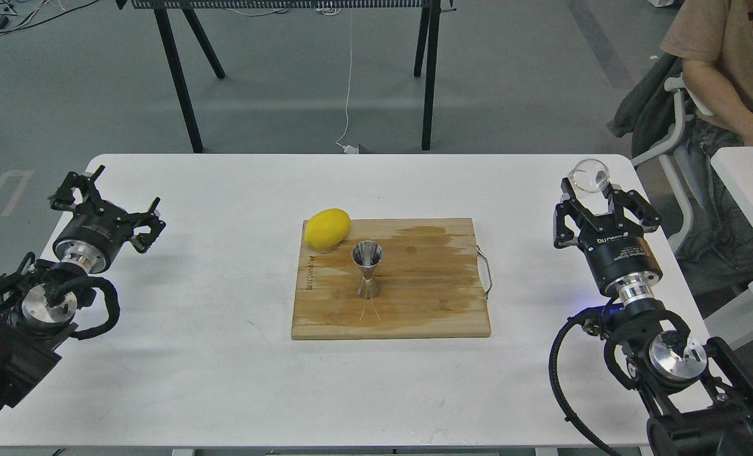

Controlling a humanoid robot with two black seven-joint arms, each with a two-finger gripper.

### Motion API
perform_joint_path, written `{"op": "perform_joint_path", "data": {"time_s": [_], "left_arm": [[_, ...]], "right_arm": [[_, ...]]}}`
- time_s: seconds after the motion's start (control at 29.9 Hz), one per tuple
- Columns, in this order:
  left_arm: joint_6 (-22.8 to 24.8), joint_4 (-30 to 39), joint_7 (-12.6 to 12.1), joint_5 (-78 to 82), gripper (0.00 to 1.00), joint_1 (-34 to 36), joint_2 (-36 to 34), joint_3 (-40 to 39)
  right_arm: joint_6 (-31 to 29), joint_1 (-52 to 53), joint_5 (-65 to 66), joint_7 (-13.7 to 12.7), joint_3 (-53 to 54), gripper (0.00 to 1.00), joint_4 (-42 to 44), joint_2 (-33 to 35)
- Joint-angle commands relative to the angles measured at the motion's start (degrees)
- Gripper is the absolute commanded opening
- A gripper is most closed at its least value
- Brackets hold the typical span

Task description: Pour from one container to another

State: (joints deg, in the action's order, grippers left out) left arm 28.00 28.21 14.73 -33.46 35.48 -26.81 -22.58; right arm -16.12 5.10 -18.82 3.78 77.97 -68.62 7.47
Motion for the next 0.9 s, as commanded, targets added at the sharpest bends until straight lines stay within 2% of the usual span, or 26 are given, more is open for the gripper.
{"op": "perform_joint_path", "data": {"time_s": [0.0,0.37,0.87], "left_arm": [[0.0,0.0,0.04,-0.02,1.0,-0.59,0.18,0.0],[0.0,0.0,0.13,-0.02,1.0,-0.94,0.18,-0.09],[0.0,0.0,0.04,-0.02,1.0,-1.03,0.18,-0.09]], "right_arm": [[0.47,-0.97,-4.9,0.79,0.08,0.36,3.14,0.0],[4.25,-0.09,-8.25,1.41,0.08,0.36,12.54,-1.05],[9.35,0.87,-8.34,1.58,-1.07,0.38,13.08,-1.93]]}}
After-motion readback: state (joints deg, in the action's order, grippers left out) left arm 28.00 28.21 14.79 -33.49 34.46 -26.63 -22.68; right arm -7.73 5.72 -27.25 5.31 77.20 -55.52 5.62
